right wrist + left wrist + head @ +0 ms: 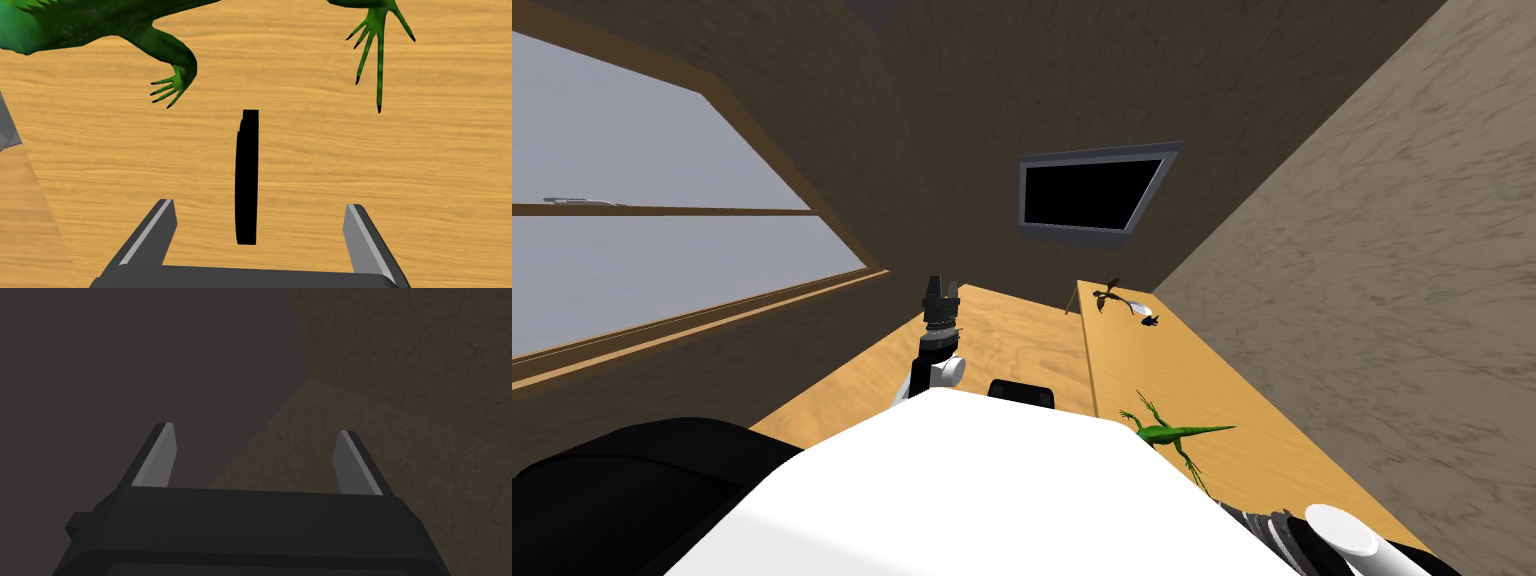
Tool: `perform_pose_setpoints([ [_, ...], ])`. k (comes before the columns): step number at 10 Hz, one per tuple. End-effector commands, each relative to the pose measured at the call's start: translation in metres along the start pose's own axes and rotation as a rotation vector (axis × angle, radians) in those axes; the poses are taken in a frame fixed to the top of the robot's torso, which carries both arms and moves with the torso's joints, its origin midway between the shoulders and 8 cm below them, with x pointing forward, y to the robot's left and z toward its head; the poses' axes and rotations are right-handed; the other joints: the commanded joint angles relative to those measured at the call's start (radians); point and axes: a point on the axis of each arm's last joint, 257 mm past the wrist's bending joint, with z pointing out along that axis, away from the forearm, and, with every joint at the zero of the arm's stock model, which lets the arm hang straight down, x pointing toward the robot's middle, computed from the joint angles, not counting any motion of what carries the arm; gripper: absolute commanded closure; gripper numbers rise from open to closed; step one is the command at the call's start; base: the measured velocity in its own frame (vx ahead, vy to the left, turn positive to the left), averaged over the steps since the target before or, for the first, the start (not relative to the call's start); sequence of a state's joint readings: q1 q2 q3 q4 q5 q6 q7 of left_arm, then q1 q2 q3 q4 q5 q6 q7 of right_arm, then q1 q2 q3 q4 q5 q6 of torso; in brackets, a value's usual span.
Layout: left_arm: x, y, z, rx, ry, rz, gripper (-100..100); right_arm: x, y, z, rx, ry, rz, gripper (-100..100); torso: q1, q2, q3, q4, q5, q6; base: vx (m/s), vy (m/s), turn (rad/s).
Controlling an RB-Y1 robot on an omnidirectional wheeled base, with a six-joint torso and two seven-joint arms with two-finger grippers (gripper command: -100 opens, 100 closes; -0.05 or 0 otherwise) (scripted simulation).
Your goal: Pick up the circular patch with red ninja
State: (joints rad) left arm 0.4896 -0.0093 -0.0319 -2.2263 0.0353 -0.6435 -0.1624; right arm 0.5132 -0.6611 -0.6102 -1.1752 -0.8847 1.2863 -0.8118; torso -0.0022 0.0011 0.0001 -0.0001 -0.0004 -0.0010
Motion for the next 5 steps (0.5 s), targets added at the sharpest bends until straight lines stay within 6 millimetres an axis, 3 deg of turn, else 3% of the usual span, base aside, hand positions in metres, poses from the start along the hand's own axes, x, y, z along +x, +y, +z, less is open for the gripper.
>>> perform_pose_setpoints([
  [1, 0.0, 0.0, 0.0, 0.0, 0.0, 0.0, 0, 0.019, 0.015, -0.004, -0.03, 0.025, -0.03, -100, 0.0, 0.0, 0.0, 0.0, 0.0, 0.0, -0.017, 0.033, 0.002],
  [4, 0.0, 0.0, 0.0, 0.0, 0.0, 0.0, 0, 0.001, 0.014, 0.005, -0.01, -0.007, 0.013, -100, 0.0, 0.0, 0.0, 0.0, 0.0, 0.0, -0.008, 0.014, 0.003],
  [5, 0.0, 0.0, 0.0, 0.0, 0.0, 0.0, 0, 0.026, 0.028, -0.002, -0.043, 0.029, -0.029, -100, -0.001, 0.0, 0.0, 0.0, 0.0, 0.0, -0.018, 0.022, 0.005],
])
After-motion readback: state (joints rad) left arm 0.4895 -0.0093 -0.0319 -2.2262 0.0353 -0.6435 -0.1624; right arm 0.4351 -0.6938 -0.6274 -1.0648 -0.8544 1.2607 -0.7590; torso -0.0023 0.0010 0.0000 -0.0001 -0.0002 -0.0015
